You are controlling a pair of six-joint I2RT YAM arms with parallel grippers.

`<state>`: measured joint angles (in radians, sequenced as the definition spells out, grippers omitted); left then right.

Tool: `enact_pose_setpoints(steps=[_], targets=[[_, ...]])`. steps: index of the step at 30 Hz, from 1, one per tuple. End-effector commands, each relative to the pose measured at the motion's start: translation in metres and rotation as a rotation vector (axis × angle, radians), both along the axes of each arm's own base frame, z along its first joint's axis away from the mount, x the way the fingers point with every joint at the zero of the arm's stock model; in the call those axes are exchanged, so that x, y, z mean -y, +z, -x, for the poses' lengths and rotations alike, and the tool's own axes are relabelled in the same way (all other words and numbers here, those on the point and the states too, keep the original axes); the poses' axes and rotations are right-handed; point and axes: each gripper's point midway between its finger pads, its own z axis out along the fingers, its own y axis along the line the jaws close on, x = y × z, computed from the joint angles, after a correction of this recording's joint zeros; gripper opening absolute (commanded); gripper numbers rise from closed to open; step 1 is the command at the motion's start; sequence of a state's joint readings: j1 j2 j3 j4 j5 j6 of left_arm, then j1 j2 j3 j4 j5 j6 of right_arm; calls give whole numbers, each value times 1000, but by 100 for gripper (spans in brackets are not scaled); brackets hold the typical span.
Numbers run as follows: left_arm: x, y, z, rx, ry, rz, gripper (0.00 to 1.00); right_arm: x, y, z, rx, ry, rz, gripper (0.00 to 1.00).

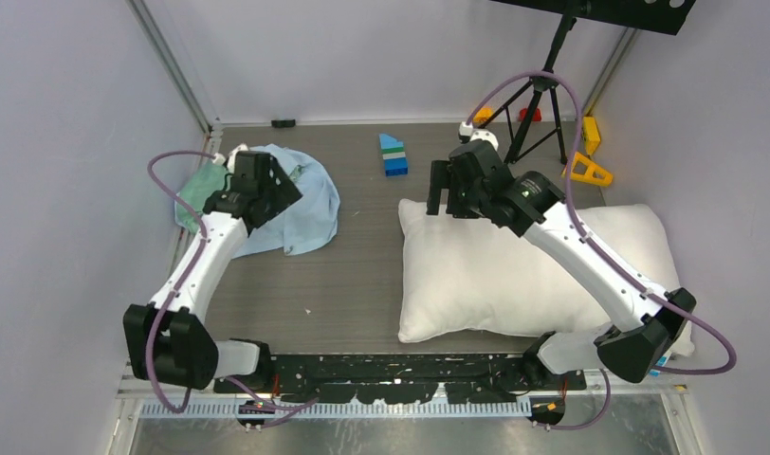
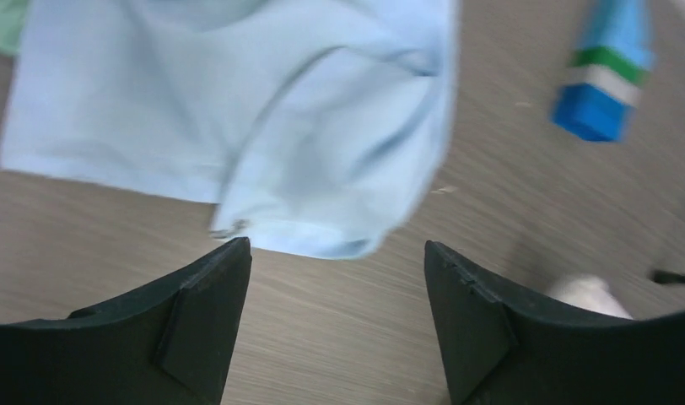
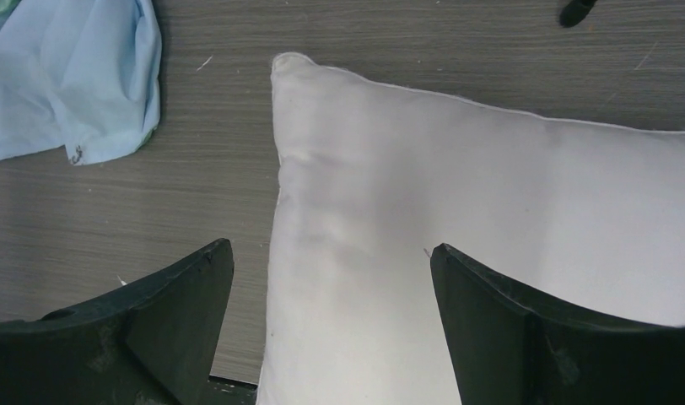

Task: Put the pillow into the pillowcase

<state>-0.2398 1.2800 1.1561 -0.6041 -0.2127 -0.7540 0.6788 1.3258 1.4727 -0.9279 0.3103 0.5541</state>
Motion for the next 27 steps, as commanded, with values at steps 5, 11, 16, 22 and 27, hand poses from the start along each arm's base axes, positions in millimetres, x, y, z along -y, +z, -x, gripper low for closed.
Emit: enact_pose_setpoints(steps=[5,11,16,22,27], targets=[[-45,-100,3,-255,146,46,64,-19,12,-9,47,63,-55,91],[-58,-149,3,-332,220,-11,57,-18,4,0,33,71,-74,91],[-55,-173,-1,-369,224,-3,48,-13,0,4,34,60,-76,91],[-24,-157,5,-329,120,37,0,-12,-2,4,37,54,-74,91],[43,-87,19,-192,-75,72,0,-12,1,-2,49,52,-53,91]])
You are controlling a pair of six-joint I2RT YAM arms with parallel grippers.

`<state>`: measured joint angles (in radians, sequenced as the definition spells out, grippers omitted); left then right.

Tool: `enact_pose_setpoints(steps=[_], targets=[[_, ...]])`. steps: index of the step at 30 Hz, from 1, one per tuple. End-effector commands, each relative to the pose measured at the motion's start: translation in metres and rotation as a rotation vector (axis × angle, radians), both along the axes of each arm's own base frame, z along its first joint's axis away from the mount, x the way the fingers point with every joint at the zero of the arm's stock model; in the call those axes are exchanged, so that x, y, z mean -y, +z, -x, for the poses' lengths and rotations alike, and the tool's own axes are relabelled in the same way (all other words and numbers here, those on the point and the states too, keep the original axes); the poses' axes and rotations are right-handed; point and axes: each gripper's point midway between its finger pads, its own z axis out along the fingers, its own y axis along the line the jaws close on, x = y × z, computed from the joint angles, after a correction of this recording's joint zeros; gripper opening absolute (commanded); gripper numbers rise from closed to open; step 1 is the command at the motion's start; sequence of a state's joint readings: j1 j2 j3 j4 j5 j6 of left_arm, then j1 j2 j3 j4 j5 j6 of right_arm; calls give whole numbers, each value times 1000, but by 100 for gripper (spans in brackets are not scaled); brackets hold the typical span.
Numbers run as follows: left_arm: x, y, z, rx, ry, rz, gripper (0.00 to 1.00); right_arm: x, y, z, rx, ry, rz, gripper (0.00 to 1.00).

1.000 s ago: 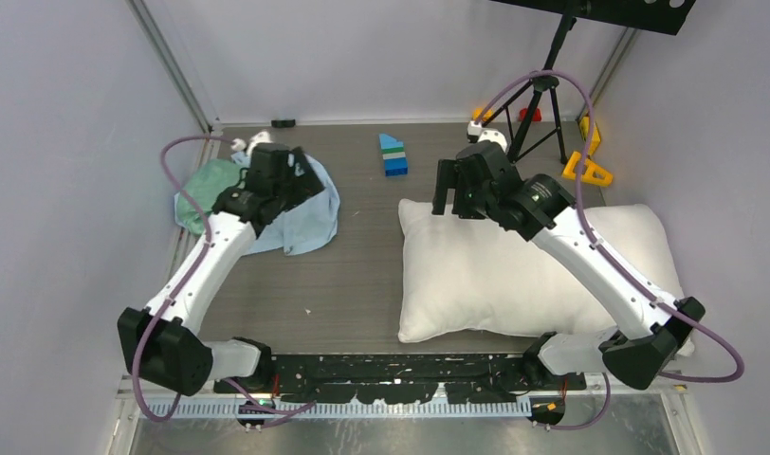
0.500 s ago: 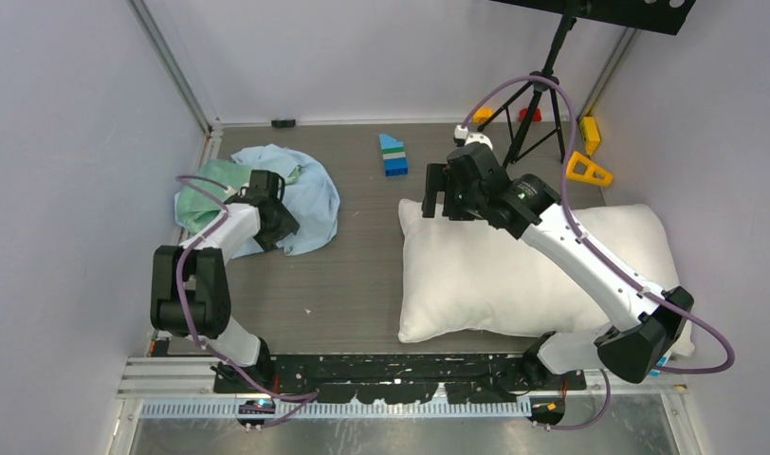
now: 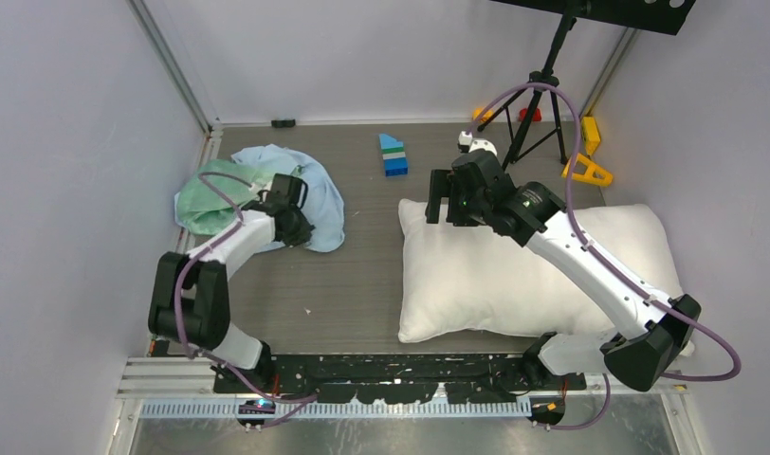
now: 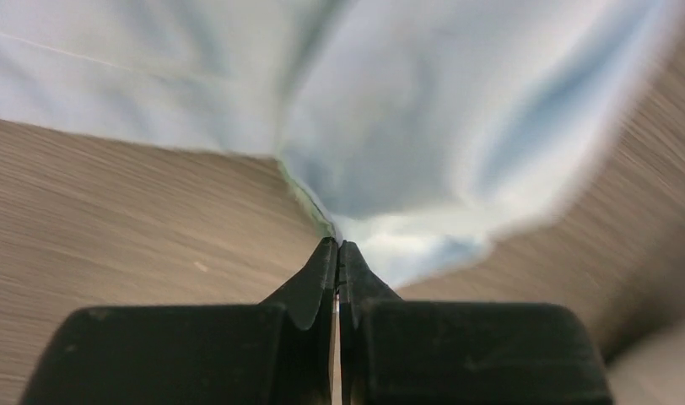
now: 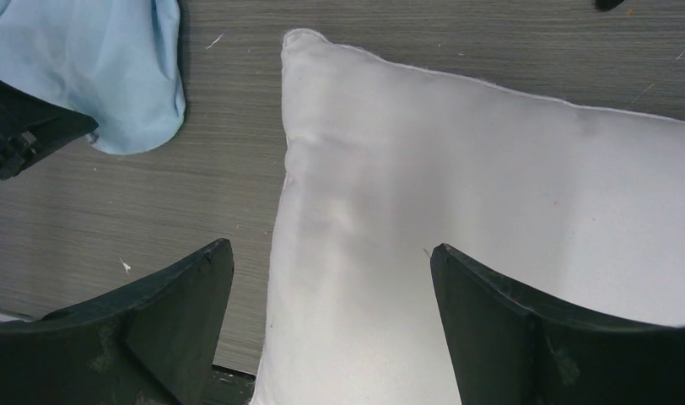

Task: Put the pillow into the pillowcase

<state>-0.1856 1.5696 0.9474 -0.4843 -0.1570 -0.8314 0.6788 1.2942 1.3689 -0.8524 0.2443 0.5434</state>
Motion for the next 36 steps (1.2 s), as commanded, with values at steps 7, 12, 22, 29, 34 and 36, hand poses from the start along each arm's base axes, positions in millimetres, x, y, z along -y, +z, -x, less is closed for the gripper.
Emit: enact_pose_setpoints(steps=[7,12,22,29,34,36], targets=[[163,143,32,314,-433,245,0,-13,27,-22,86,8,-20,91],[184,148,59,298,-543,335,0,-26,21,-29,69,14,-50,91],[152,160,73,326,-546,207,56,-91,-8,-17,2,181,-205,89],[37,147,66,269,-259,-29,66,-142,-52,-9,-42,304,-130,88],[-50,106,61,165,38,-57,70,-164,-93,-20,-56,336,26,87],[-75,88,60,130,147,-17,70,-168,-111,-25,-54,339,88,86]])
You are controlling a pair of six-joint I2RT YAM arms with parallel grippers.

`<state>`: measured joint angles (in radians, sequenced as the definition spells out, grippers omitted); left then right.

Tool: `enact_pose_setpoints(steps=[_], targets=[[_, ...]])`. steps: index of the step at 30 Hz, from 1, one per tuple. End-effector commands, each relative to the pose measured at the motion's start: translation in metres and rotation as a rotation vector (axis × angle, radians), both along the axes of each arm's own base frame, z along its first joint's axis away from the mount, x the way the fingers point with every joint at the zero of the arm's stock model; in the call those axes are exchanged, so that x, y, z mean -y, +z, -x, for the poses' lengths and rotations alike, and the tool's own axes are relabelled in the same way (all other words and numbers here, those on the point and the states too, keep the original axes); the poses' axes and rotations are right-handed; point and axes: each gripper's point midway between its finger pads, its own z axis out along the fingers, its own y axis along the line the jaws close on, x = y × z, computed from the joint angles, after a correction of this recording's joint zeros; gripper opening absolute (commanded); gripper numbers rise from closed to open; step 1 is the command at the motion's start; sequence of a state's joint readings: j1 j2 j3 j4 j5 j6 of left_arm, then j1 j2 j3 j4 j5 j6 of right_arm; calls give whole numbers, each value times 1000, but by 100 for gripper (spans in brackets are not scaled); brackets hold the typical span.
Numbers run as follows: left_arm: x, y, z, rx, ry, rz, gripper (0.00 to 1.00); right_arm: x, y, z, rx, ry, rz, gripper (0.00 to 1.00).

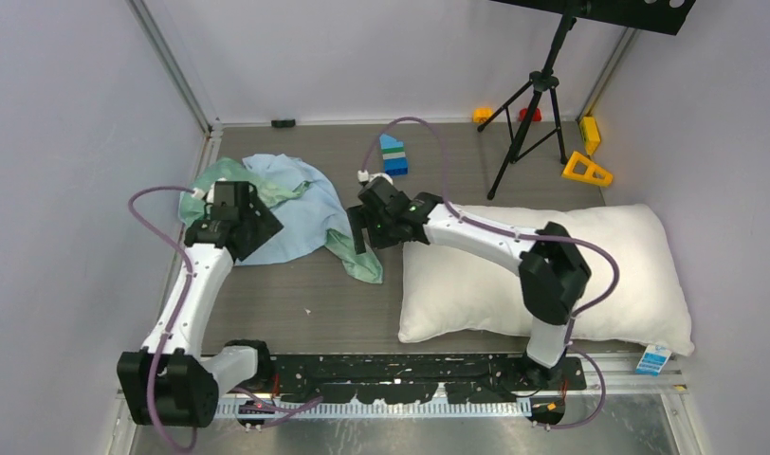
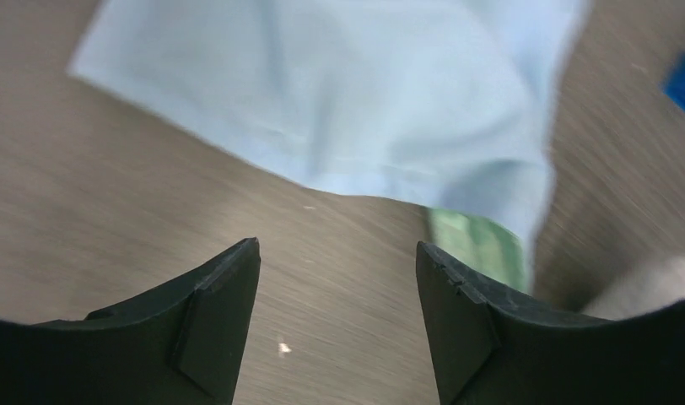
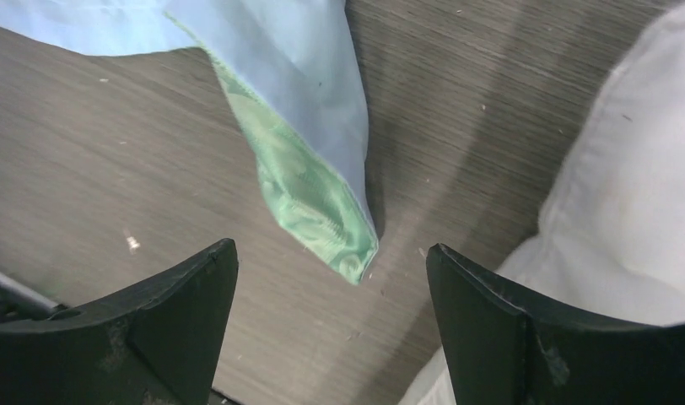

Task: Put the pillow into the pillowcase

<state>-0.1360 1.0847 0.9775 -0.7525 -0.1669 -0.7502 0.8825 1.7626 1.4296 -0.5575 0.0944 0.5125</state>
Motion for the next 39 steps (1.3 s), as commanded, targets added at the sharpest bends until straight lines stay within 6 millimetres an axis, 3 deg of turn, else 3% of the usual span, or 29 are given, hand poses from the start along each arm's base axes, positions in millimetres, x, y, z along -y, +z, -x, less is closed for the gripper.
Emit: enact_pose_setpoints(steps=[1,4,10,13,17,21,24,26,29,31,34,37,39], targets=[[-59,-44,9,-118,205,22,70,-15,-6,-23,115,17,83,86],[-91,-61,3,-157,310,21,70,-12,-25,-32,135,8,151,86],[-134,-90,-4,-267,415,-107,78,-16,-40,-36,145,25,160,85],[-145,-114,-13,-289,429,-72,84,-21,-44,-35,137,26,135,83],[-148,-136,-33,-306,432,-19,85,-22,-51,-35,134,22,125,81],[-155,-155,-42,-374,455,-30,74,-25,-62,-35,121,36,130,78],[-158,-160,-48,-384,456,-34,54,-29,-70,-36,120,46,133,78],[-158,-159,-50,-390,451,-37,33,-32,-76,-38,114,55,138,76],[-157,-144,-48,-383,427,-64,2,-39,-82,-43,113,64,145,72],[-157,-125,-45,-356,420,-83,0,-42,-84,-47,115,68,156,65],[-155,-75,-43,-262,398,-97,0,-38,-76,-55,137,40,194,34],[-146,-13,-51,-102,372,-70,0,-23,-44,-72,217,-50,249,5],[-128,31,-57,0,313,-30,0,-7,-12,-88,288,-135,305,0]])
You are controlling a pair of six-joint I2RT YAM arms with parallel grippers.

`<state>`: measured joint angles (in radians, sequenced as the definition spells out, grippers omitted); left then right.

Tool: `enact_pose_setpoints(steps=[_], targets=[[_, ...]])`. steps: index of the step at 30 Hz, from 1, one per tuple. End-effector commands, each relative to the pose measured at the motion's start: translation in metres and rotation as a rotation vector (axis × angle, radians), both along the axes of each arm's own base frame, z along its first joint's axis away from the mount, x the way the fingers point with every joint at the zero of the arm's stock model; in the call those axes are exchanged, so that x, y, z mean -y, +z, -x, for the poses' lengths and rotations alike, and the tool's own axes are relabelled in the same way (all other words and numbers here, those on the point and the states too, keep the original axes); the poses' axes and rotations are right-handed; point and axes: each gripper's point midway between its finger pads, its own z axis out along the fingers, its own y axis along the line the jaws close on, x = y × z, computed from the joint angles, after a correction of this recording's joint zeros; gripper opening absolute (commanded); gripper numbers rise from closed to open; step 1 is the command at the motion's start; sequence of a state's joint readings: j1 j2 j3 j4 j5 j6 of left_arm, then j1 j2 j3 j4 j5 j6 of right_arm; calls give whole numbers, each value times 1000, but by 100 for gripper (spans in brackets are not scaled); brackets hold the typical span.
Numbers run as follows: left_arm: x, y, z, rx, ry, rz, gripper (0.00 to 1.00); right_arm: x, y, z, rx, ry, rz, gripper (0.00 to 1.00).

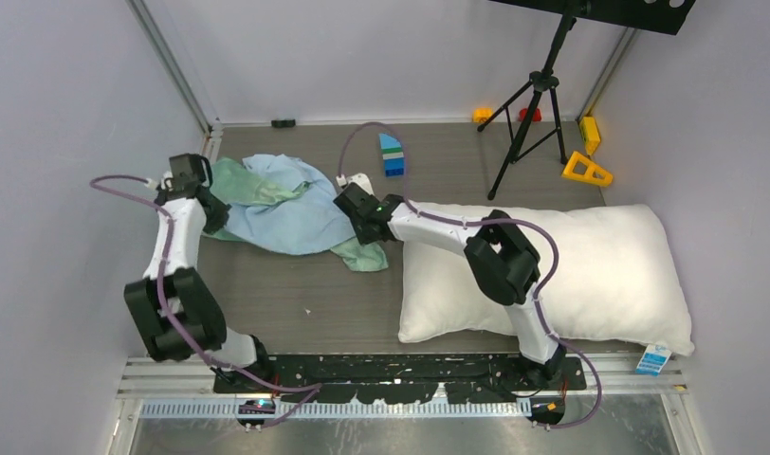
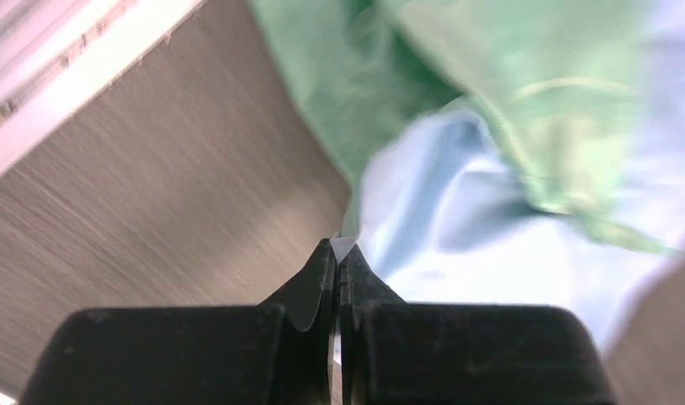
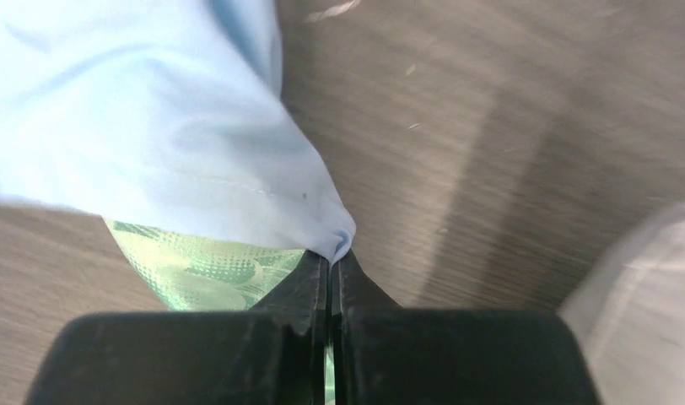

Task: Put the pillow into the pillowcase

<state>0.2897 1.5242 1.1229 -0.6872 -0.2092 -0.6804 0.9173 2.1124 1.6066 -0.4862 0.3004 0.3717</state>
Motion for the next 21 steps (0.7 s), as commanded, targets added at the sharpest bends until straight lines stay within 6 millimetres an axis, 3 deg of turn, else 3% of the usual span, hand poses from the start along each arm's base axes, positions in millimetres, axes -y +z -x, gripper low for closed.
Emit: enact_pose_setpoints(steps=[1,3,6,11,13,15,18,21], targets=[[32,135,-22,320,-131,-13,0,26,94,-46,236,-174,60,0],[59,178,-20,398,-219,-9,0,41,132,-65,317,-246,60,0],[99,263,-7,584,-345,-24,0,61,198,-83,435,-332,20,0],[140,381,37,911,-494,4,0,79,319,-83,638,-402,-151,0],[148,421,59,1032,-523,13,0,90,363,-78,713,-426,-216,0],[164,449,82,1123,-586,39,0,102,402,-73,783,-447,-277,0],[192,476,108,1245,-683,180,0,121,446,-68,855,-489,-353,0],[226,472,132,1246,-815,390,0,143,461,-70,868,-521,-360,0]])
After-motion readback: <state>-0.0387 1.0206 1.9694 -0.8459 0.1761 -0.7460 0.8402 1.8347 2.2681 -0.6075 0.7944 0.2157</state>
